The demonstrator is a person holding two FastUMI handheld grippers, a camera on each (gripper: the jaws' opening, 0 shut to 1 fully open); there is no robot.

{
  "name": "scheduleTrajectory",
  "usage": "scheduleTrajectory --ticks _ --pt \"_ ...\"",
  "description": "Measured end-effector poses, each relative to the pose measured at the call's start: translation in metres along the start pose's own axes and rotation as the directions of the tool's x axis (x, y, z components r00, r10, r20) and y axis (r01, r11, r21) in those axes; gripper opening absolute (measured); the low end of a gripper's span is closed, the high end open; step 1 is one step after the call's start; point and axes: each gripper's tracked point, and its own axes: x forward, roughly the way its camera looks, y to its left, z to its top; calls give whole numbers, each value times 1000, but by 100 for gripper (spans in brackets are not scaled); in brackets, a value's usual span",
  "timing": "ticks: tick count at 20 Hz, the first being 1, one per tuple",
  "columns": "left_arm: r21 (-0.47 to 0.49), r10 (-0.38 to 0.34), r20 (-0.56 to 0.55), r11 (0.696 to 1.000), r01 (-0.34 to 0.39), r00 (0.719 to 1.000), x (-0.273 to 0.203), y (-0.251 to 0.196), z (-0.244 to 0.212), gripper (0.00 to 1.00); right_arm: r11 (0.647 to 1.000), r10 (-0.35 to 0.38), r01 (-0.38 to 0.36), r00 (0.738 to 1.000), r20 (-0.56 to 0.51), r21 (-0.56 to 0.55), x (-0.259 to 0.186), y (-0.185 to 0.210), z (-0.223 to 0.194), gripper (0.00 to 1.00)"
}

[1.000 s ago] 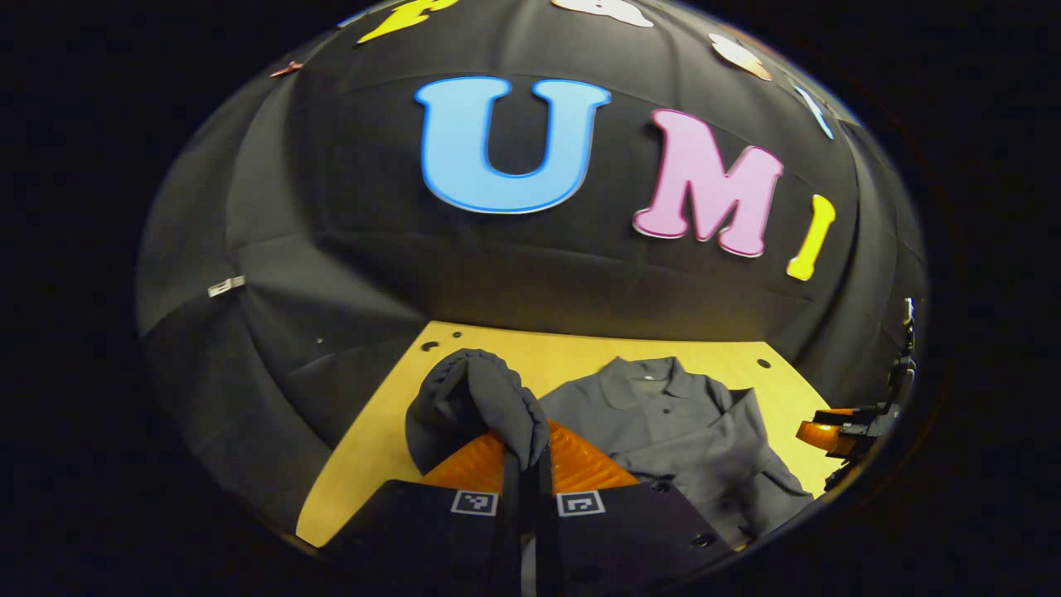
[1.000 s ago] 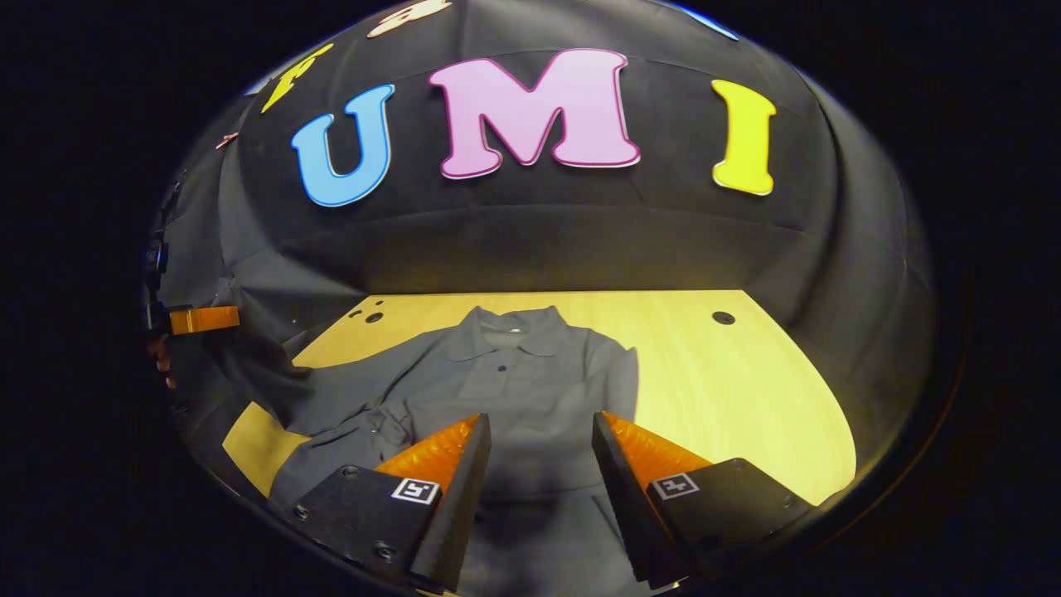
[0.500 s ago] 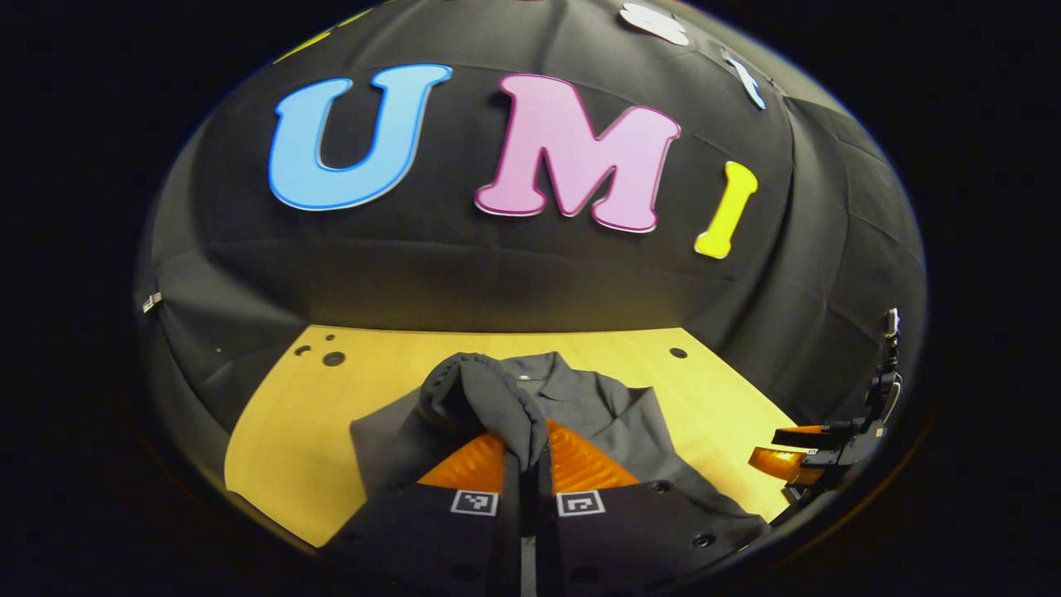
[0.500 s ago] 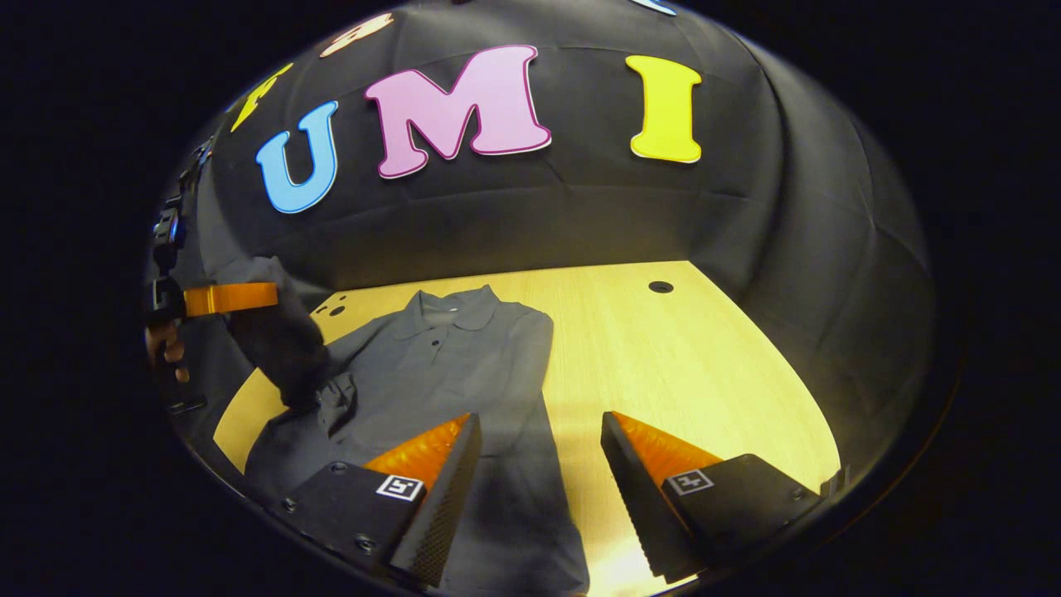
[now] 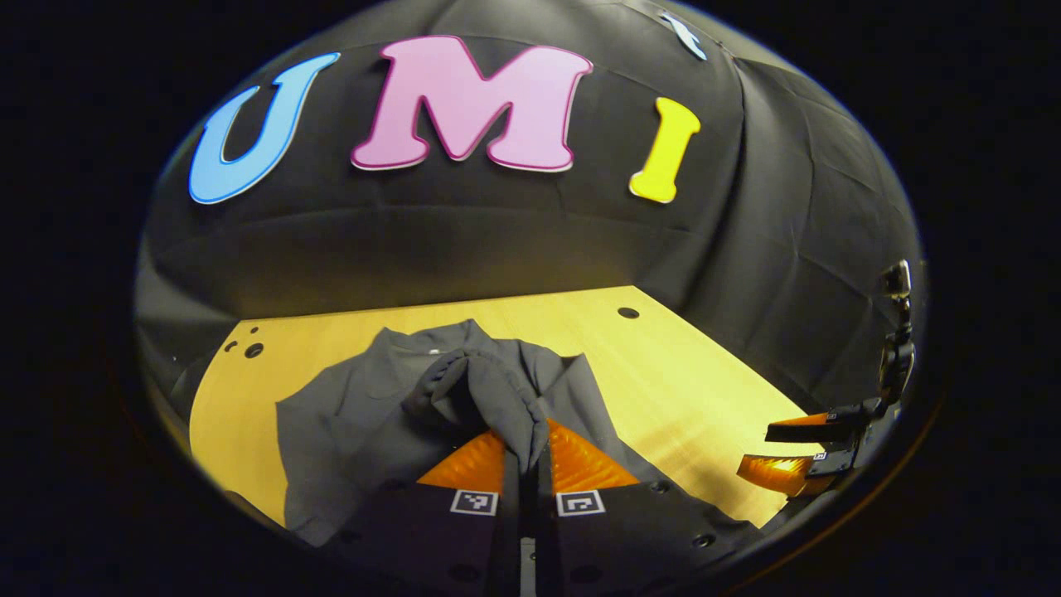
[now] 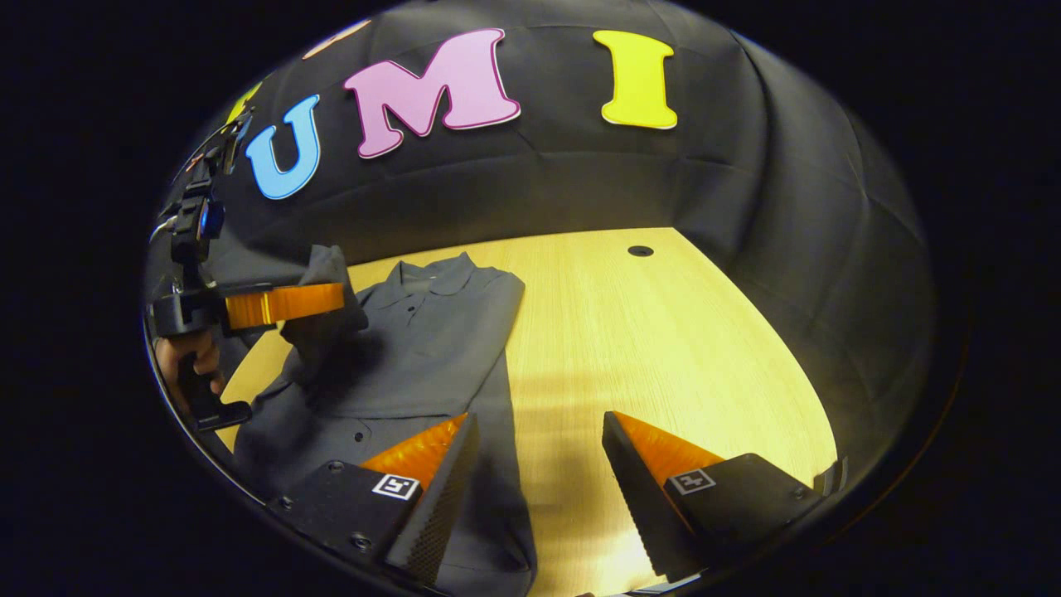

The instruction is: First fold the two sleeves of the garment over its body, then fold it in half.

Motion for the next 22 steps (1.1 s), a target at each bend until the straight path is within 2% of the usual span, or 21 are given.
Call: scheduleTrajectory --ticks 6,9,10,11,12,15,16,17,19,20,22 --pt "46 -6 -52 999 9 999 38 -30 -46 12 1000 14 -14 999 -28 4 4 -19 -7 93" --pt "54 -41 -83 997 46 996 43 -45 -73 15 1000 10 -10 999 -36 5 6 -29 -9 93" --pt "54 -59 -97 996 65 994 43 -50 -83 18 1000 10 -10 999 -39 4 6 -30 -9 93" --pt "52 -73 -115 995 80 991 44 -54 -90 28 1000 10 -10 999 -43 3 6 -31 -11 93" --pt "54 -79 -129 995 87 988 42 -57 -97 29 1000 11 -11 999 -47 4 5 -32 -12 94" --pt "59 -102 -149 992 112 984 39 -69 -107 65 1000 14 -14 999 -53 4 5 -31 -13 94" --pt "53 -119 -151 990 128 981 36 -74 -108 63 1000 15 -15 998 -54 3 5 -31 -14 94" --pt "42 -142 -148 988 150 979 31 -81 -107 71 1000 16 -16 998 -55 1 5 -30 -15 94" --pt "11 -202 -131 979 205 971 18 -94 -104 77 1000 20 -20 998 -54 -7 4 -27 -14 98" --pt "-10 -241 -114 970 242 964 8 -102 -100 85 1000 24 -25 998 -55 -9 2 -23 -14 98" --pt "-28 -287 -74 958 286 955 -13 -106 -87 89 1000 29 -29 998 -58 -5 -4 -15 -18 98"
